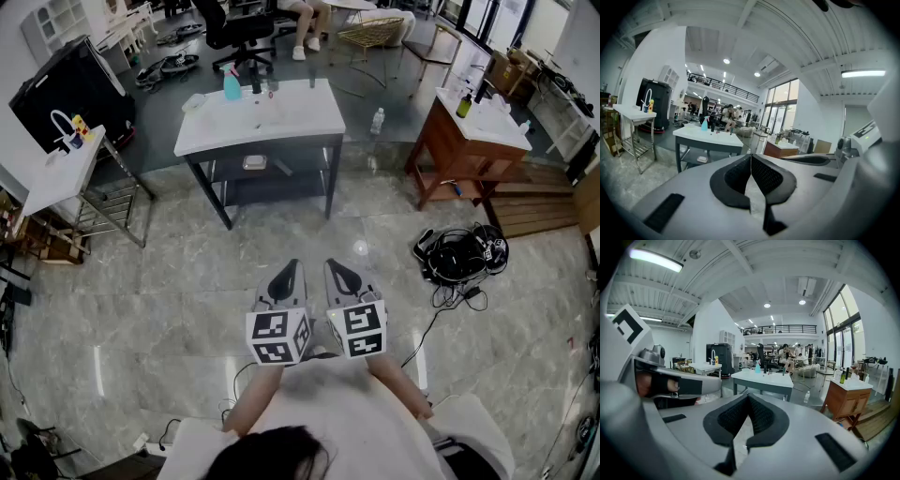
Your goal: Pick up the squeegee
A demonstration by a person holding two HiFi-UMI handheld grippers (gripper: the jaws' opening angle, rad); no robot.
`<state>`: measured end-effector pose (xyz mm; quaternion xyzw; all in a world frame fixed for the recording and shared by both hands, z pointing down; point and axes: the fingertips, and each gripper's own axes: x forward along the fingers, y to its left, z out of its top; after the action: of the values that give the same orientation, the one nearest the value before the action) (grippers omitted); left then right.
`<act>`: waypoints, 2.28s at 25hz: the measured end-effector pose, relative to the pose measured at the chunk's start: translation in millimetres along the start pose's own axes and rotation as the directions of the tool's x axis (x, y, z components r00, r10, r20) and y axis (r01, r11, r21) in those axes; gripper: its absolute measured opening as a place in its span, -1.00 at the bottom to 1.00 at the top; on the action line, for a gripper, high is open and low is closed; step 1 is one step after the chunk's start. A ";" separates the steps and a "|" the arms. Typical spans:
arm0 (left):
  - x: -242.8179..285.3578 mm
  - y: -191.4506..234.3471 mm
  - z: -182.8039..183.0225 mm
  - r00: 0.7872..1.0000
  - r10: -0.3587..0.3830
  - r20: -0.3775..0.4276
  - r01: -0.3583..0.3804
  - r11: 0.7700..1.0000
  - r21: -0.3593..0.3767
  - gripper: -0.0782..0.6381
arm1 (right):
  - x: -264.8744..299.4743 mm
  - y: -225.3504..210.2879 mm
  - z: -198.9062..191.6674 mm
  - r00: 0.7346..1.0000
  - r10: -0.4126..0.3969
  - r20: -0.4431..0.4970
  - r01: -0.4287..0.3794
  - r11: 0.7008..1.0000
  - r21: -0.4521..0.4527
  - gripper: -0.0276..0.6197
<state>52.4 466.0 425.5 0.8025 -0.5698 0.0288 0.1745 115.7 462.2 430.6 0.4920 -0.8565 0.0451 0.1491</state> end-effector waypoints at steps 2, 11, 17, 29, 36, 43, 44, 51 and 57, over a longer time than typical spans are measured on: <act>1.1 -0.2 -0.3 1.000 -0.002 -0.002 0.002 1.000 -0.001 -0.70 | 0.7 -0.3 -0.3 1.000 0.000 -0.001 0.000 1.000 0.001 -0.83; 6.7 3.7 -6.1 1.000 0.004 -0.020 -0.005 1.000 -0.014 -0.70 | 9.0 -0.8 -3.2 1.000 0.022 -0.009 -0.022 0.998 0.051 -0.83; 7.1 12.0 -12.9 0.999 0.028 -0.034 -0.029 0.999 -0.036 -0.70 | 15.0 3.9 -8.6 0.998 0.048 -0.030 -0.047 0.998 0.048 -0.83; 40.9 21.5 -18.4 0.998 0.011 -0.062 -0.013 0.999 -0.030 -0.70 | 37.3 -16.3 -12.8 0.998 0.022 -0.061 -0.021 1.000 0.021 -0.83; 80.2 24.9 -20.0 0.996 -0.019 -0.088 0.016 0.999 -0.035 -0.70 | 66.3 -39.7 -20.7 0.996 0.016 -0.089 -0.012 0.999 0.044 -0.83; 119.8 51.8 -4.8 0.994 -0.023 -0.103 0.021 1.000 -0.020 -0.70 | 115.4 -44.5 -8.4 0.994 0.052 -0.094 -0.045 0.996 0.073 -0.83; 126.0 56.3 -2.3 0.994 -0.025 -0.105 0.022 0.999 -0.023 -0.70 | 123.2 -45.7 -5.6 0.994 0.053 -0.094 -0.046 0.996 0.075 -0.83; 169.6 87.5 17.7 0.992 -0.052 -0.115 0.051 0.999 -0.016 -0.70 | 175.9 -54.2 8.1 0.993 0.048 -0.110 -0.039 0.996 0.083 -0.83; 200.7 118.2 36.8 0.991 -0.072 -0.116 0.071 0.997 -0.012 -0.70 | 219.5 -59.5 18.5 0.993 0.039 -0.113 -0.027 0.994 0.104 -0.83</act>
<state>7.6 238.7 469.5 0.8187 -0.5296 0.0670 0.2115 59.2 245.5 474.7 0.4815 -0.8510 0.1197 0.1718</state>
